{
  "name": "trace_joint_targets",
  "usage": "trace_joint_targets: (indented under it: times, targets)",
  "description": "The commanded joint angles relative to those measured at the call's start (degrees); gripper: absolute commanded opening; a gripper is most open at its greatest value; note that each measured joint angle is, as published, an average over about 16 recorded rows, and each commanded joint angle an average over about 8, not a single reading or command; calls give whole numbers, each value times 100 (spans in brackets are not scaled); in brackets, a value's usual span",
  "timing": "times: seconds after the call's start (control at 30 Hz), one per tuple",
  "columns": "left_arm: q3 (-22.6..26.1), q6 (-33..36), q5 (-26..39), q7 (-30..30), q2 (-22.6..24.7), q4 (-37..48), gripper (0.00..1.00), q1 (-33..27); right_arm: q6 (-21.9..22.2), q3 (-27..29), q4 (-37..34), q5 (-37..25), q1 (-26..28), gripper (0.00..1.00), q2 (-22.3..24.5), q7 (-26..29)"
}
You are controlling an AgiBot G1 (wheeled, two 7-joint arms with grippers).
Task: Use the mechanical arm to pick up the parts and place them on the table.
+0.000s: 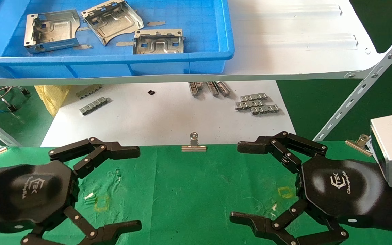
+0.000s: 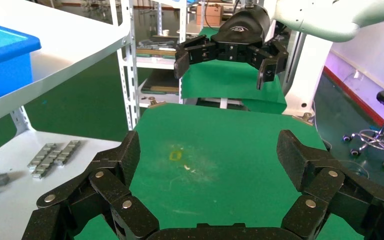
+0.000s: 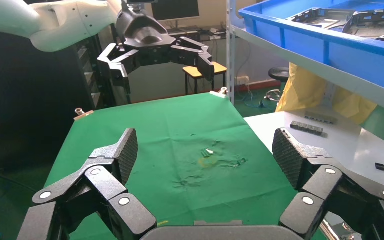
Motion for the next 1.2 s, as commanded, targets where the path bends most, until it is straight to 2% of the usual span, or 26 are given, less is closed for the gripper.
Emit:
trace_joint_targets:
  times: [0.03, 0.13, 0.2, 0.23, 1.2]
  targets:
    - [0, 0, 0, 0, 0, 0, 100, 0, 0, 0, 0, 0, 0, 44, 0, 0]
    - [0, 0, 0, 0, 0, 0, 100, 0, 0, 0, 0, 0, 0, 28, 0, 0]
    - [0, 0, 0, 0, 0, 0, 100, 0, 0, 0, 0, 0, 0, 3, 0, 0]
    - [0, 0, 0, 0, 0, 0, 100, 0, 0, 0, 0, 0, 0, 0, 0, 0]
    - [0, 0, 0, 0, 0, 0, 100, 0, 0, 0, 0, 0, 0, 0, 0, 0]
